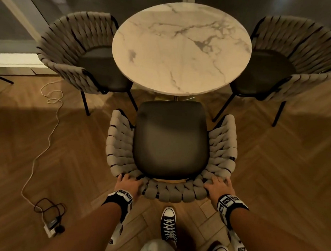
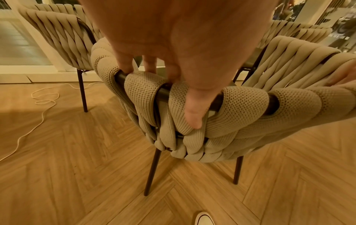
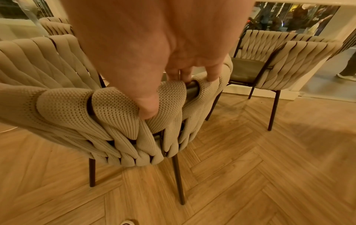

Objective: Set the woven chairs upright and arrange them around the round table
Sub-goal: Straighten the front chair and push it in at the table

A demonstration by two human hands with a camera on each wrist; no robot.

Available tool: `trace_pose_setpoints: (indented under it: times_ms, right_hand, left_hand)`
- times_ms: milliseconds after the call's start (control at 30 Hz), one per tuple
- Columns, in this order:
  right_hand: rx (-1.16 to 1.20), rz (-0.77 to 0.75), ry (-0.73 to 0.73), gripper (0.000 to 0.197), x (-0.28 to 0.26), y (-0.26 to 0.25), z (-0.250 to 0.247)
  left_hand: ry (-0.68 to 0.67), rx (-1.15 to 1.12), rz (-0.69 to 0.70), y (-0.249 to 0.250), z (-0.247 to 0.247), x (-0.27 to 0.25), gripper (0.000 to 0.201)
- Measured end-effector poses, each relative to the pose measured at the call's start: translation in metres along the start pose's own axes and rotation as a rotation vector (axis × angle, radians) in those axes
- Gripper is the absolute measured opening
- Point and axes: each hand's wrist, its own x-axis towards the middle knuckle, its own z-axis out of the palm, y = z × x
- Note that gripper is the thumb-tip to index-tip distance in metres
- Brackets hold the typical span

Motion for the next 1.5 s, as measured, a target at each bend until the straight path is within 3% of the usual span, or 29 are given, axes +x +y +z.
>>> trace_pose_setpoints:
  times_ms: [233,400,700,967,1500]
  right_hand:
    - [-0.089,0.006,0.084,0.043,0.002,-0.003,0.005]
    - [-0.127,0.014,0.039,0.055,0.008,-0.005,0.002]
    - [-0.109,0.072,-0.051,0.058,0.030,0.020,-0.020]
    - [-0.070,0.094,-0.058,0.057,0.015,0.007,-0.014]
    - [-0.054,0.109,-0.058,0.064,0.005,-0.006,-0.012]
  left_hand:
    - [0.086,0.056,-0.018,-0.008,0.002,-0.008,0.053]
    - [0.060,0.056,-0.015,-0.015,0.000,-0.001,0.053]
    - [0.106,0.051,0.050,0.000,-0.022,0.022,0.050]
    - [0.055,0.065,0.047,-0.004,-0.025,0.023,0.047]
    - [0.080,0.104,0.072,-0.015,-0.019,0.015,0.040]
